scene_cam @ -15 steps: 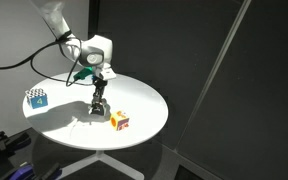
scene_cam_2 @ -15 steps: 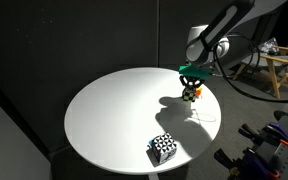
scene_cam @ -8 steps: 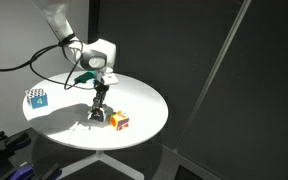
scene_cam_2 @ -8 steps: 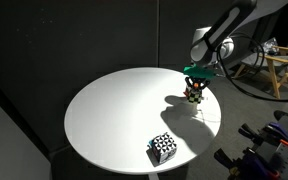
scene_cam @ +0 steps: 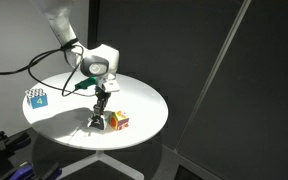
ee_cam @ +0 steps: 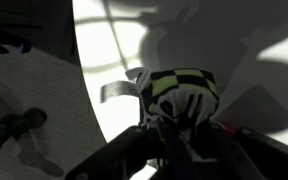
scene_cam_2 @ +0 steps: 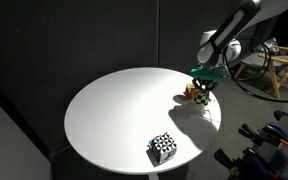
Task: Move the middle pillow toy block to the left
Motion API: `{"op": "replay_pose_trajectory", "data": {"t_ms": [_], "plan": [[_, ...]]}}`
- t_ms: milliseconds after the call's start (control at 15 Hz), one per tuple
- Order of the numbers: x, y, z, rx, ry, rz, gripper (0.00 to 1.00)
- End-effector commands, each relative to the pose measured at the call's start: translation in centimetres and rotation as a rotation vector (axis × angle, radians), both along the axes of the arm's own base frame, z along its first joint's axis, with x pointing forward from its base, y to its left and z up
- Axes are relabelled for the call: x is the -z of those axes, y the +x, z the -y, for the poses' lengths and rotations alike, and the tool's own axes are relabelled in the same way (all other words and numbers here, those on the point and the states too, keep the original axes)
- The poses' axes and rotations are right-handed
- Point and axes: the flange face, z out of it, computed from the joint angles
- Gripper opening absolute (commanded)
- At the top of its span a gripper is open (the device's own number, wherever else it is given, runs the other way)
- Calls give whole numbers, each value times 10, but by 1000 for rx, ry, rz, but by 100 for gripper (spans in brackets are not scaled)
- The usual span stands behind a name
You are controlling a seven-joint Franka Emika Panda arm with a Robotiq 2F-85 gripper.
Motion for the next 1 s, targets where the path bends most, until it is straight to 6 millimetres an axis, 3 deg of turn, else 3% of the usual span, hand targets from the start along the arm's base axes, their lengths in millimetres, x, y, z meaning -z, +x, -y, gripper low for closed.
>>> {"op": "replay_pose_trajectory", "data": {"t_ms": [0,67,133,200,333,600,933], "plan": [[0,-10,12,8,-6,3,8],[2,-11,13,12,-8,4,8],[3,-13,15,11,-9,-1,48],[4,-14,15,13,-9,-4,49],[6,-16,16,16,-10,-8,62],[7,-16,15,18,-11,-10,95],[1,-16,12,6,-2,-4,100]]}}
